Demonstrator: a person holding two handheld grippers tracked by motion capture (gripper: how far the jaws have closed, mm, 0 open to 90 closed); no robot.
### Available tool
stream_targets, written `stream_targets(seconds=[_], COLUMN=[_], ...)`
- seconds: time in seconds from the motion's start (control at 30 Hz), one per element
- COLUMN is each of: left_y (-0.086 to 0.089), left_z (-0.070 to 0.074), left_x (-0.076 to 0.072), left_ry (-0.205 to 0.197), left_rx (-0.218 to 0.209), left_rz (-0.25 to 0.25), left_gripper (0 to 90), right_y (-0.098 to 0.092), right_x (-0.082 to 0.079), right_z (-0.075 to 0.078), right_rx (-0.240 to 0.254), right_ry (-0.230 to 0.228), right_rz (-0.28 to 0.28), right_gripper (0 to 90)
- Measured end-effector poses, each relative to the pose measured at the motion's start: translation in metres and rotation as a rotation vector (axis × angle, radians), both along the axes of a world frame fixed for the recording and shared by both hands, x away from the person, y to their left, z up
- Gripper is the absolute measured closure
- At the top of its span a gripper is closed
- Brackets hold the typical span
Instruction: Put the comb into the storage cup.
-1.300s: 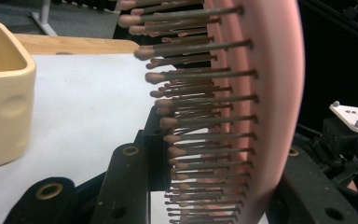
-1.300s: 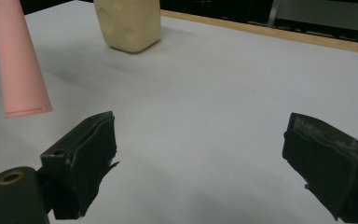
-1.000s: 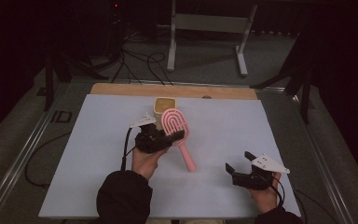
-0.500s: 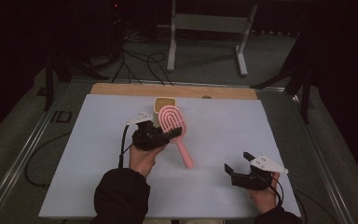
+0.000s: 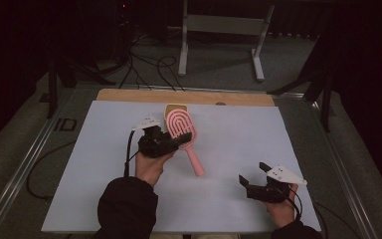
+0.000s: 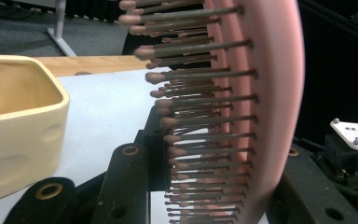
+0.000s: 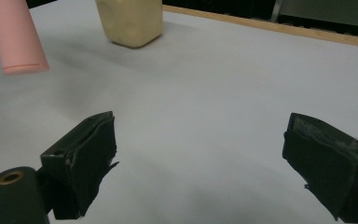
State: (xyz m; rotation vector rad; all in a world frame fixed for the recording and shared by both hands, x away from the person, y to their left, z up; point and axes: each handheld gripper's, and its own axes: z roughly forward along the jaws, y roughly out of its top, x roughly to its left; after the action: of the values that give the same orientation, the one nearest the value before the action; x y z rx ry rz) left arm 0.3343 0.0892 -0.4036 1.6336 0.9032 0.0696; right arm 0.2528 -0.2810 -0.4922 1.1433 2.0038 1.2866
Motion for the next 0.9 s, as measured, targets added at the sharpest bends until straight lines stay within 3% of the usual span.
stream_targets(seconds=[0.9], left_y=[0.011], left_z=[0.011], left_x=[0.005], left_ry=[-0.032], left_rx=[0.019], left_rz=[0.026], left_gripper=[64.8], right_y=[0.0], right_x=[0.0], right_z=[0.0], right_rx=[0.003], right_ry=[-0.001], right_rz=[0.0], right_gripper=[9.6])
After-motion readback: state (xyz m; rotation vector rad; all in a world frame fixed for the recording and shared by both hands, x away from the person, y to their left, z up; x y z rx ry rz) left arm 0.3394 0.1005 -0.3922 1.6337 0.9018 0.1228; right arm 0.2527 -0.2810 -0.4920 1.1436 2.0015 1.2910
